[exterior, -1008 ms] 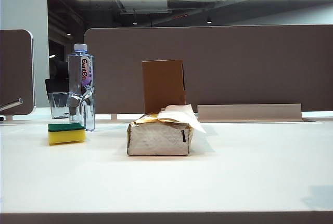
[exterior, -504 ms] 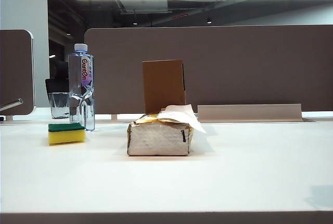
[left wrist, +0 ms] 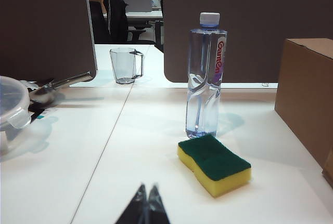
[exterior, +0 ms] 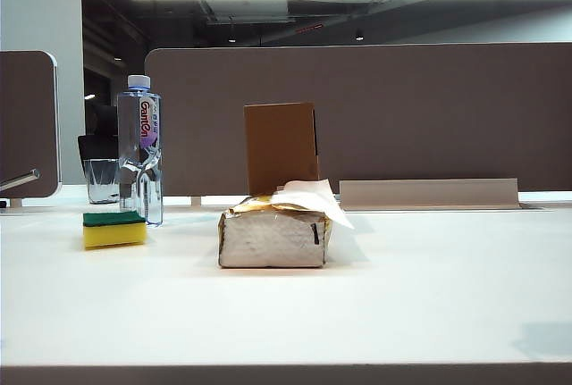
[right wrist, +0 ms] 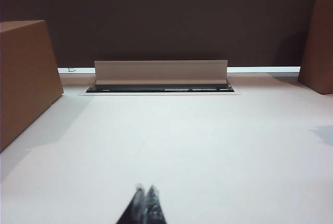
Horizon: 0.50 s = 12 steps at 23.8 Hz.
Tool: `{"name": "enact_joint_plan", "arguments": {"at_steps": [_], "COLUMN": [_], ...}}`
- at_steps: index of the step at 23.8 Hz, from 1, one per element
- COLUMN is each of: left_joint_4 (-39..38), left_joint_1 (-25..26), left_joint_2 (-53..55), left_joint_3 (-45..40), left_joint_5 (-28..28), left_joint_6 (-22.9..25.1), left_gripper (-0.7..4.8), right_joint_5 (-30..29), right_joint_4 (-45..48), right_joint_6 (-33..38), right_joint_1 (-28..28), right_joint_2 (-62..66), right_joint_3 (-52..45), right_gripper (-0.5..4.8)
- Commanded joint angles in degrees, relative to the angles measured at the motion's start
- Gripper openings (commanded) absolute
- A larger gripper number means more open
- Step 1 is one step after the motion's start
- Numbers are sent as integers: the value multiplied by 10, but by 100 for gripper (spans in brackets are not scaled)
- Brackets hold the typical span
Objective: Move the sponge from right to left to wipe the table, avoiding obstacles on the table, and finally reaching the bottle of mineral water.
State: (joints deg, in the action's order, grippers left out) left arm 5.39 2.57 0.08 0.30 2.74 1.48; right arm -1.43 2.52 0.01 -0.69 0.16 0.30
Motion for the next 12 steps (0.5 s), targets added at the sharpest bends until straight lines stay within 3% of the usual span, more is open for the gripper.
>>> {"name": "enact_joint_plan", "arguments": {"at_steps": [1,12], "left_joint_4": [11,-6], "left_joint_1": [0,0], "left_joint_2": [1,1], "left_joint_3": [3,2], "left_joint_5": [0,0], "left_joint_6": [0,0], "left_gripper": [-5,-5], "right_joint_5": [2,2], "right_joint_4": [9,3], "right_joint_6": [-2,-2], "right_joint_1": [0,0], "right_joint_2": [0,0], "right_joint_3": [-2,-2], "right_gripper": [-6,-6]}}
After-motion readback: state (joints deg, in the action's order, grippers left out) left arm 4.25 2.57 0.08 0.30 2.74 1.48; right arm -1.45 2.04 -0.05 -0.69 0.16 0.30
